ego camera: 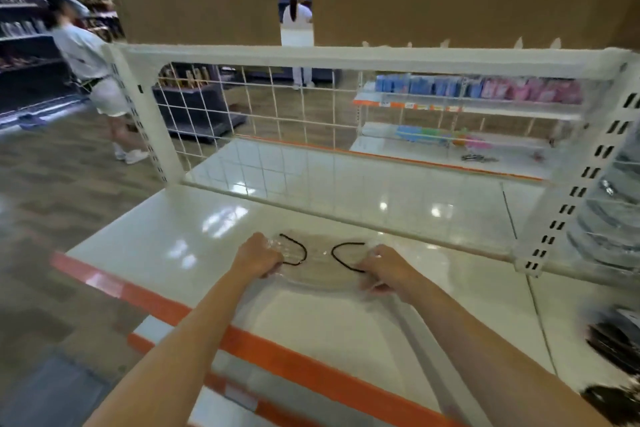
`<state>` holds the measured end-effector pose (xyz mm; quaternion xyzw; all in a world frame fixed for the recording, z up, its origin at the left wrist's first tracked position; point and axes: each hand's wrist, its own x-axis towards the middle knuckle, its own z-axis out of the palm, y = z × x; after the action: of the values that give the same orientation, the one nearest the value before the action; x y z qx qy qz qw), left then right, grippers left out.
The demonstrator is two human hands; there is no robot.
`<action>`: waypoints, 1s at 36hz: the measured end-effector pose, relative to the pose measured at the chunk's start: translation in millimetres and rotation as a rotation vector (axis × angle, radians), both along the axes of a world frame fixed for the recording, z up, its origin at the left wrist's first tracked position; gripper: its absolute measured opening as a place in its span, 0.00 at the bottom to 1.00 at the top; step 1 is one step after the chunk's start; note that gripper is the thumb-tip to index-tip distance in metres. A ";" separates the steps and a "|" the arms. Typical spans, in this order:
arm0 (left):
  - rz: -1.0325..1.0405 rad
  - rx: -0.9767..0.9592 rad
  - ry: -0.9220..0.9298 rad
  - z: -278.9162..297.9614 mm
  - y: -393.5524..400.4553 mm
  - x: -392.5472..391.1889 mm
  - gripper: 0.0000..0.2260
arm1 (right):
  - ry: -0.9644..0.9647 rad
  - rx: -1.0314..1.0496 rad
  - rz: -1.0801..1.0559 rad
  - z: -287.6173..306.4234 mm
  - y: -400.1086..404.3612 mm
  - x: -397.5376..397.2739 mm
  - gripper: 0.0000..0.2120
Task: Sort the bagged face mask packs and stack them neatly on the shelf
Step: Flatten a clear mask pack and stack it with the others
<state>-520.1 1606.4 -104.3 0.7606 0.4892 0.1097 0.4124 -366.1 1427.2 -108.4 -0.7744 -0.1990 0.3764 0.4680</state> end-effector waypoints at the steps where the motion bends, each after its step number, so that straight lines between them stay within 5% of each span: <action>1: -0.006 0.020 0.026 0.4 10.4 -3.5 0.06 | -0.001 -0.012 0.011 -4.1 11.2 -5.3 0.07; 6: -0.042 0.220 0.191 2.5 64.8 -15.7 0.27 | 0.006 0.013 -0.065 -10.3 67.3 -23.7 0.09; 17: -0.510 0.488 0.435 -10.2 89.6 -27.7 0.04 | -0.214 -0.074 -0.194 -5.4 132.9 -37.8 0.12; 20: -0.623 0.540 0.463 -11.3 83.2 -18.0 0.07 | -0.208 -0.112 -0.224 -4.7 137.2 -32.9 0.03; 26: -0.773 0.621 0.418 -11.4 61.7 -1.1 0.09 | -0.313 -0.265 -0.066 3.6 128.1 -32.0 0.18; 36: -0.972 0.777 0.486 9.8 7.3 29.5 0.12 | -0.943 -0.585 0.200 35.9 51.8 -31.5 0.19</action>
<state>-490.6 1613.7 -94.5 0.9909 0.0947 -0.0950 -0.0109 -397.6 1479.1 -72.5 -0.9337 -0.3462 0.0716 0.0566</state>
